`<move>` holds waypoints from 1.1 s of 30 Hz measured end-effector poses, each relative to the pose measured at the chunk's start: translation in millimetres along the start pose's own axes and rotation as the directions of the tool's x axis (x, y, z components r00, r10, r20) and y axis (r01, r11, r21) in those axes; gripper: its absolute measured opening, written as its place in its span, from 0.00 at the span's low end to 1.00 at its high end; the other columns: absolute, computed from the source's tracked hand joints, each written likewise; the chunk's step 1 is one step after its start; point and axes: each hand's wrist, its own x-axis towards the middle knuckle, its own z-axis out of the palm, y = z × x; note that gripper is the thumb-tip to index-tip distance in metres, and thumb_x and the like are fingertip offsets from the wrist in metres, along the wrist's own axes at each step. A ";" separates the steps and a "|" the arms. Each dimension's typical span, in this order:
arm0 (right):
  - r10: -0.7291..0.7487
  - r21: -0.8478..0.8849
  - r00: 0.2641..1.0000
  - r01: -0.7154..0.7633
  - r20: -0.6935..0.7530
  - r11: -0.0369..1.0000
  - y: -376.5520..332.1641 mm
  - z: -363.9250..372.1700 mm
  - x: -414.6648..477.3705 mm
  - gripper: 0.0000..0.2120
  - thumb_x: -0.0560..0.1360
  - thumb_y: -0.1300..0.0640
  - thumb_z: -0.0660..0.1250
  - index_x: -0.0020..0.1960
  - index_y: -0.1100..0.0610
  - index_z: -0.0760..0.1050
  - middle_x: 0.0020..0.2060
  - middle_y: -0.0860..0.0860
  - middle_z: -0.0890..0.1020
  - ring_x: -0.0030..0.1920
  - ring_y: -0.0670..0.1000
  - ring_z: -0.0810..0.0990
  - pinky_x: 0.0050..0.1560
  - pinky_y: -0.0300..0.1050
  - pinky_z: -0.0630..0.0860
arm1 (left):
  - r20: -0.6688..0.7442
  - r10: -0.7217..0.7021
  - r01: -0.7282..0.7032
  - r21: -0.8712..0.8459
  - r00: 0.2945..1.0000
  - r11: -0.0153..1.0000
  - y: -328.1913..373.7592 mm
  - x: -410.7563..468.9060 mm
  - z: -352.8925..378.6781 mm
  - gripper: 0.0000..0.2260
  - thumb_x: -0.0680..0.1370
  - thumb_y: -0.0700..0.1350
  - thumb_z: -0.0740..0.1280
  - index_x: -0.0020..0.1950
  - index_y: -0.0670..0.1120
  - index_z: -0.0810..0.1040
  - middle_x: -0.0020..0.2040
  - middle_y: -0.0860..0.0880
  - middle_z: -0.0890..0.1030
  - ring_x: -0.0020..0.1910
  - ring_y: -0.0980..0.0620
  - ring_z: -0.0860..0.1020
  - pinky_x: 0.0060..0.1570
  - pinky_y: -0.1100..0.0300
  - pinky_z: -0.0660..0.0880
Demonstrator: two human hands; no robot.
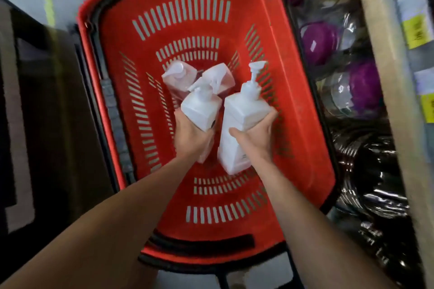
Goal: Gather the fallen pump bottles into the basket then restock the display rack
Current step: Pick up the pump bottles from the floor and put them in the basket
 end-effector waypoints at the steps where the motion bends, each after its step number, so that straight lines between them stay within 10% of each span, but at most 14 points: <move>1: -0.003 -0.003 1.000 0.003 -0.005 1.000 15.1 10.1 10.0 0.43 0.60 0.58 0.78 0.67 0.57 0.57 0.62 0.55 0.72 0.60 0.57 0.74 0.59 0.45 0.70 | -0.014 0.008 -0.009 -0.027 1.000 1.000 -12.2 8.2 13.8 0.23 0.69 0.46 0.76 0.55 0.52 0.65 0.46 0.56 0.73 0.49 0.55 0.75 0.43 0.73 0.66; 8: -0.071 -0.003 0.997 0.071 -0.023 0.997 76.3 68.4 50.7 0.38 0.61 0.61 0.78 0.64 0.61 0.61 0.54 0.50 0.71 0.55 0.53 0.73 0.51 0.33 0.63 | -0.222 0.079 -0.101 -0.088 0.972 0.991 -74.5 50.0 61.7 0.26 0.65 0.39 0.78 0.53 0.51 0.65 0.48 0.56 0.72 0.48 0.67 0.69 0.45 0.78 0.65; 13: -0.091 -0.021 0.992 0.089 -0.090 0.996 90.9 102.6 61.7 0.40 0.57 0.50 0.76 0.63 0.60 0.62 0.56 0.57 0.77 0.55 0.59 0.77 0.55 0.50 0.74 | -0.249 0.022 -0.027 -0.017 0.968 0.999 -114.5 76.9 74.7 0.26 0.62 0.43 0.77 0.55 0.48 0.71 0.50 0.56 0.76 0.50 0.55 0.79 0.49 0.64 0.77; 20: -0.096 0.113 0.989 0.110 -0.115 0.987 103.6 125.3 74.0 0.36 0.60 0.61 0.79 0.61 0.64 0.63 0.52 0.51 0.71 0.53 0.48 0.72 0.52 0.29 0.63 | -0.322 0.015 -0.023 -0.020 0.946 1.000 -126.1 85.6 87.9 0.34 0.62 0.48 0.78 0.60 0.48 0.63 0.57 0.47 0.76 0.56 0.48 0.78 0.57 0.52 0.76; 33: -0.046 0.011 0.998 0.046 0.041 0.999 118.3 116.9 41.6 0.41 0.62 0.51 0.79 0.68 0.62 0.64 0.63 0.56 0.71 0.65 0.53 0.69 0.67 0.43 0.64 | -0.139 -0.316 0.285 -0.204 0.938 0.936 -138.2 38.3 71.1 0.44 0.69 0.46 0.76 0.76 0.44 0.51 0.73 0.45 0.66 0.72 0.48 0.65 0.71 0.60 0.60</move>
